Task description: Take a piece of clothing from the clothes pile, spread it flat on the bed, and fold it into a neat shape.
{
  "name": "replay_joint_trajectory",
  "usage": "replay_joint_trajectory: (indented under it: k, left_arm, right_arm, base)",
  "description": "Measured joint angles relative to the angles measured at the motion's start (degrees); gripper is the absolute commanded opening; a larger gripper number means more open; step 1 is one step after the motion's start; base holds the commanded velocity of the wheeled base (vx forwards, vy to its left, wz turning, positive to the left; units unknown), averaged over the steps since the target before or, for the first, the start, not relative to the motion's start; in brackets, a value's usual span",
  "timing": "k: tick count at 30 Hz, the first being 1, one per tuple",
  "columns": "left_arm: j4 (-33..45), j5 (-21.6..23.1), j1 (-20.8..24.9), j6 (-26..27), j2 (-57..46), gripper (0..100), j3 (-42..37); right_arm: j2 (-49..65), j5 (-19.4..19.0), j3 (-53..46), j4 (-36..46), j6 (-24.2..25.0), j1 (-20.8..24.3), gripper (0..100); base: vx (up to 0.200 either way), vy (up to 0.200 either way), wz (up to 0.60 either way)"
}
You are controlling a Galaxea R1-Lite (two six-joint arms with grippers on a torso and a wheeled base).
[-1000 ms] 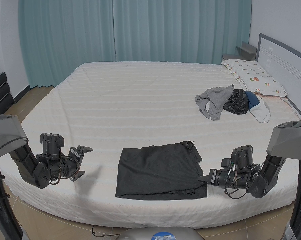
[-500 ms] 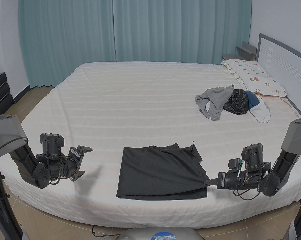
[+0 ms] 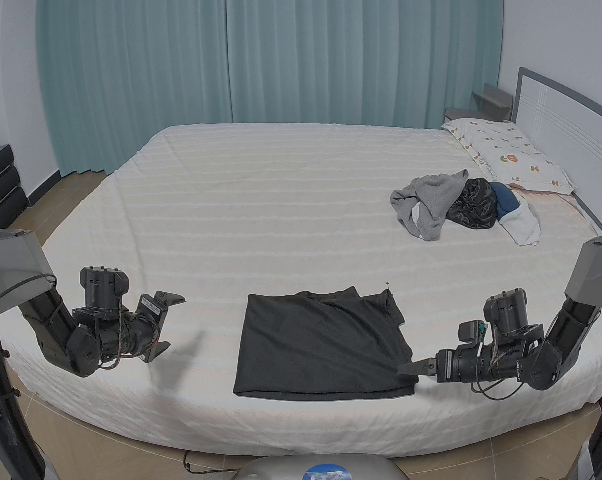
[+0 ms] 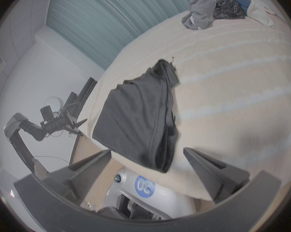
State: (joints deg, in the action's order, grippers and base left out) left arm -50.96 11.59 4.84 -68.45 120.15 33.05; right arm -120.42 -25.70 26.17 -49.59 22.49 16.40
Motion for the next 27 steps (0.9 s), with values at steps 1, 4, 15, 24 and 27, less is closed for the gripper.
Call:
replay_joint_trajectory:
  k: [1,4,15,24,27]
  left_arm:
    - [0.0,0.01,0.0,0.0,-0.02,100,0.0]
    - [0.0,0.01,0.0,0.0,0.0,100,0.0]
    - [0.0,-0.02,0.0,0.0,0.02,100,0.0]
    - [0.0,-0.07,0.0,0.0,0.09,100,-0.04]
    - [0.0,-0.13,0.0,0.0,0.09,100,-0.11]
  right_arm:
    - [-0.11,-0.02,0.69,-0.2,0.28,-0.2,100]
    - [-0.37,-0.05,3.62,-0.52,2.05,-0.74,100]
    - [-5.6,1.76,19.63,-0.16,11.75,-0.89,100]
    - [-17.51,6.68,37.46,0.9,15.27,0.8,100]
    - [-20.19,7.42,40.01,1.06,15.63,1.43,100]
  base:
    - [0.0,0.0,0.0]
    - [0.0,0.0,0.0]
    - [0.0,0.0,0.0]
    - [0.0,0.0,0.0]
    - [0.0,0.0,0.0]
